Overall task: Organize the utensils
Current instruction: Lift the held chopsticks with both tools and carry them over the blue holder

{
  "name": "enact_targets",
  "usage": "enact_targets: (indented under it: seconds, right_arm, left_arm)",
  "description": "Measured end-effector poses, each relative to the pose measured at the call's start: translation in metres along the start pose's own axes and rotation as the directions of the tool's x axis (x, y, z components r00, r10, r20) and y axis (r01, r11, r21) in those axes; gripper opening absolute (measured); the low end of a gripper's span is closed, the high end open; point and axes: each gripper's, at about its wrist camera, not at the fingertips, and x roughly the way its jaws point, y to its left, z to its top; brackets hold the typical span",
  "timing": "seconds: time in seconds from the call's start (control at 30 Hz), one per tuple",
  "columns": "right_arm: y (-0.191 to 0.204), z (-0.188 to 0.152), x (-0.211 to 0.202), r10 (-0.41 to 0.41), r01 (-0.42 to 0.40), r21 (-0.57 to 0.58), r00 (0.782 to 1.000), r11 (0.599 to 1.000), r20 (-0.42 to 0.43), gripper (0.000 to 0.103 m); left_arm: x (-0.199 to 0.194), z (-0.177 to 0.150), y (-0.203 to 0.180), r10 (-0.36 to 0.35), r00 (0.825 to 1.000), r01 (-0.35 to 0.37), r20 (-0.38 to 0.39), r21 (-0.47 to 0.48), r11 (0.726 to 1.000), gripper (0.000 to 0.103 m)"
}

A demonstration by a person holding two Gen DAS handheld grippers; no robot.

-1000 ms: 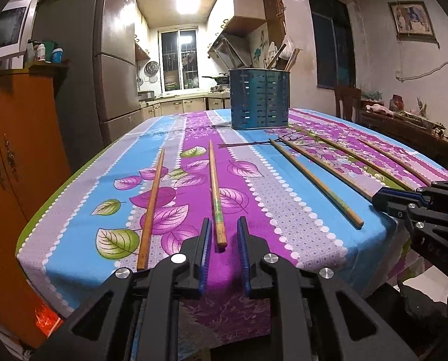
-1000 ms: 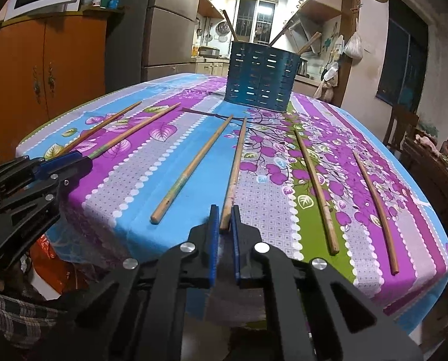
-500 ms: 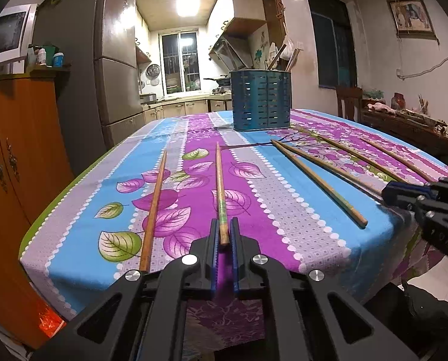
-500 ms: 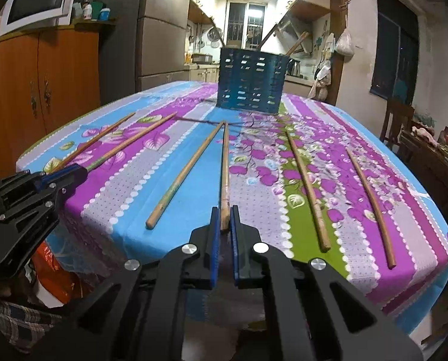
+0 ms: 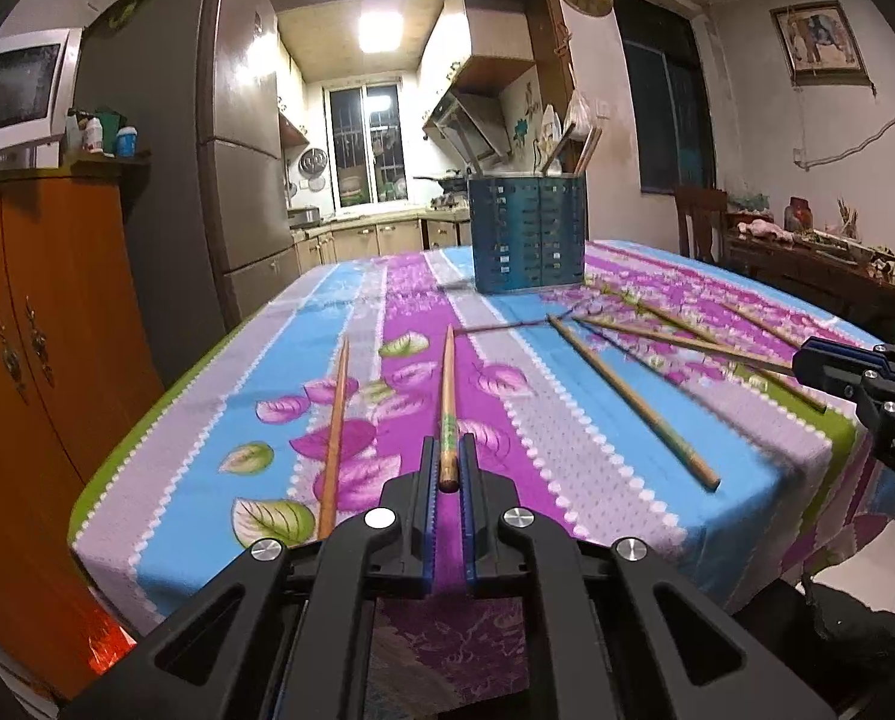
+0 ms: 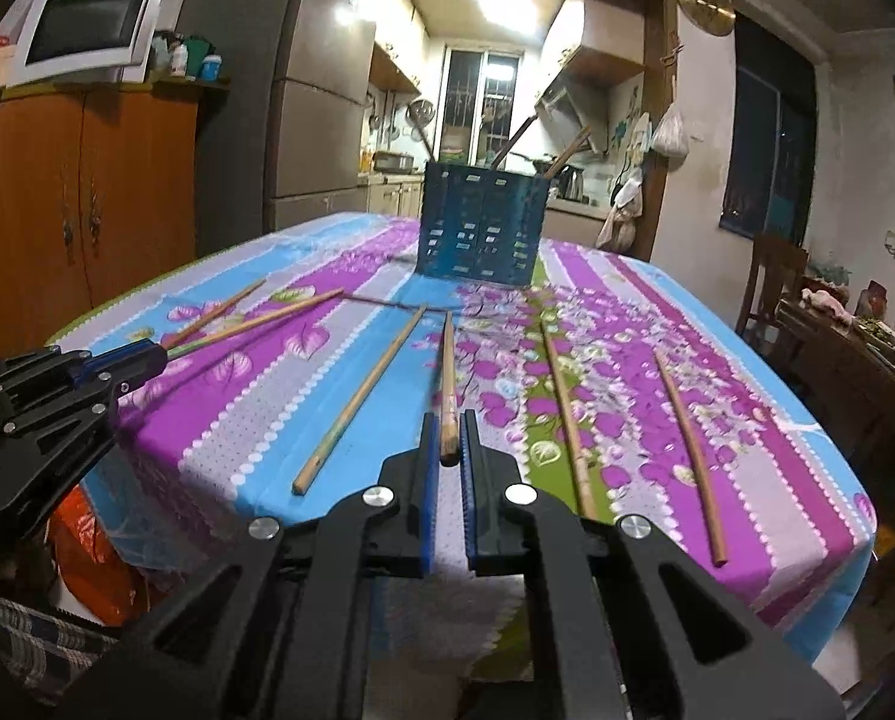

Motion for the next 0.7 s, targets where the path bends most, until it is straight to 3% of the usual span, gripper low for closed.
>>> enact_targets:
  seconds: [0.33, 0.7]
  right_arm:
    - [-0.001, 0.03, -0.027, 0.017, -0.005, -0.084, 0.99, 0.996, 0.143, 0.005]
    - [-0.02, 0.081, -0.042, 0.063, -0.049, -0.059, 0.965, 0.997, 0.256, 0.005]
  left_arm:
    - [-0.026, 0.048, 0.002, 0.001, 0.996, -0.002, 0.091, 0.008, 1.0, 0.008]
    - [-0.038, 0.108, 0.007, 0.012, 0.989, -0.01, 0.15, -0.014, 1.0, 0.008]
